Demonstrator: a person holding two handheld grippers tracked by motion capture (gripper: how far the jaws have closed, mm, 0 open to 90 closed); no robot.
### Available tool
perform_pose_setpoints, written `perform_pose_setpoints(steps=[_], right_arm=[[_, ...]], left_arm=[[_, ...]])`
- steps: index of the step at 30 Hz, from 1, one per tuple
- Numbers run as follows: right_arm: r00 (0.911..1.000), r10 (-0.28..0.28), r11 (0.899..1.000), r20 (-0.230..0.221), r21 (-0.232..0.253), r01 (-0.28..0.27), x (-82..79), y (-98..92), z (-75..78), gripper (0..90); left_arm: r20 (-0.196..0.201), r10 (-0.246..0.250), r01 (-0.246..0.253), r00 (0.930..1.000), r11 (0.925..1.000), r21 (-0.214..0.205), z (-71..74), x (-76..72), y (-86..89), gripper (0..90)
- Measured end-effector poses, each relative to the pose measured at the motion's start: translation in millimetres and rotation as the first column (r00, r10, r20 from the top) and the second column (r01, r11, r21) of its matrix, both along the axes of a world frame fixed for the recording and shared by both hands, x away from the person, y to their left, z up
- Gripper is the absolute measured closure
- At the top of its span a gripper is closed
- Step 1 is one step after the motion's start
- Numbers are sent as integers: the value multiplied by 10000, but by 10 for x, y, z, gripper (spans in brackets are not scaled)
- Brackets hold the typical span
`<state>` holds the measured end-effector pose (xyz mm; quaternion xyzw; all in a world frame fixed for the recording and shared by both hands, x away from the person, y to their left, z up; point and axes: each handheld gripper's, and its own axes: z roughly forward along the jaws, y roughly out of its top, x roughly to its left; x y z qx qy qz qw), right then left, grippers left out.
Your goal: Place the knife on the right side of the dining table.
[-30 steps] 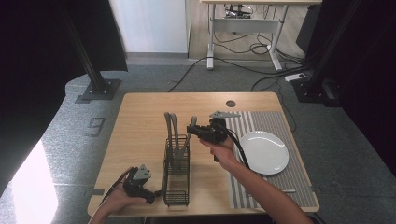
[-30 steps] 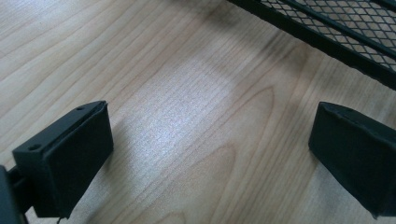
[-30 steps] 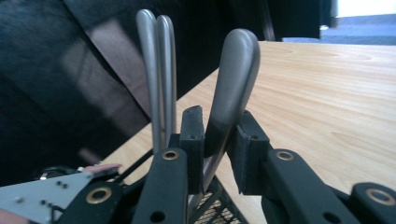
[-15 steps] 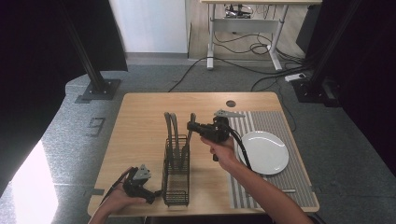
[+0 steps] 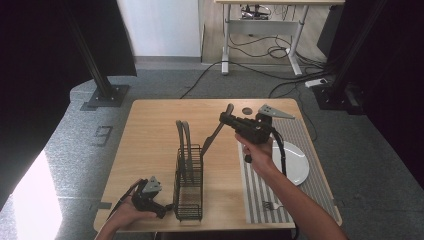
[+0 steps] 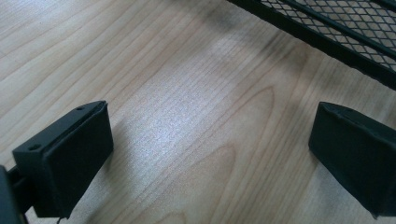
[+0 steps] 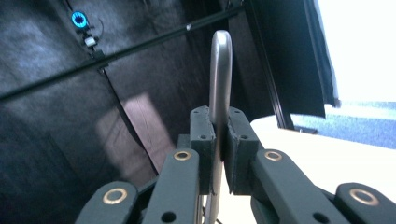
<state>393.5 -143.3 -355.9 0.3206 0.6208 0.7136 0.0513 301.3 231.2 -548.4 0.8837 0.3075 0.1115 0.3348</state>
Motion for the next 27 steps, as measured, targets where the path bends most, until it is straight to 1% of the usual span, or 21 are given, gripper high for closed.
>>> perform_pose_setpoints(steps=[1,2,3,4,5,8,9,10,11,12,13,14,15,17,18,19,20,21,27], right_arm=[[9999,-89,9998,61,149,89,-18,-75,44,830],[9999,-89,9998,61,149,89,-18,-75,44,830],[9997,-187,9997,162,149,184,-35,-141,74,830],[9997,-187,9997,162,149,184,-35,-141,74,830],[9994,-296,9993,198,225,292,-46,-199,84,830],[9992,-372,9991,174,185,369,-43,-242,70,829],[9991,-418,9991,66,87,418,-32,-257,22,830],[9991,-418,9991,66,87,418,-32,-257,22,830],[9990,-436,9990,-27,11,436,-24,-259,-12,830],[9988,-477,9989,-87,-44,477,-13,-257,-51,830],[9983,-514,9986,-262,-147,510,12,-253,-127,830],[9983,-514,9986,-262,-147,510,12,-253,-127,830],[9976,-567,9982,-407,-217,559,41,-250,-195,829],[9965,-653,9975,-514,-300,638,72,-254,-251,830],[9965,-653,9975,-514,-300,638,72,-254,-251,830],[9955,-723,9970,-620,-337,704,101,-259,-296,829],[9955,-723,9970,-620,-337,704,101,-259,-296,829],[9944,-799,9962,-686,-388,773,129,-265,-334,830],[9922,-949,9945,-808,-528,908,164,-271,-409,829]], left_arm=[[-1,-2,2,10000,10000,1,0,0,0,0],[-1,-2,2,10000,10000,1,0,0,0,0],[-2,0,0,10000,10000,-2,0,0,0,0],[-2,0,0,10000,10000,-3,0,0,0,0],[-1,-6,6,10000,10000,1,0,1,0,0],[-12,-13,13,10000,10000,2,1,1,0,0],[-9,-14,14,10000,10000,1,1,1,0,0],[-9,-14,14,10000,10000,1,1,1,0,0],[-9,-11,11,10000,10000,-4,0,1,0,0],[-7,-11,11,10000,10000,0,0,1,0,0],[-8,-12,12,10000,10000,-1,0,1,0,0],[-8,-12,12,10000,10000,-1,0,1,0,0],[-8,-9,9,10000,10000,-4,0,1,0,0],[-8,-10,10,10000,10000,-2,0,1,0,0],[-8,-10,10,10000,10000,-3,0,1,0,0],[-7,-11,11,10000,10000,-2,0,2,0,0],[-9,-10,10,10000,10000,-1,0,1,0,0],[-8,-12,12,10000,10000,-1,0,2,0,0],[-4,16,-16,10000,10000,-32,-2,0,-2,0]])
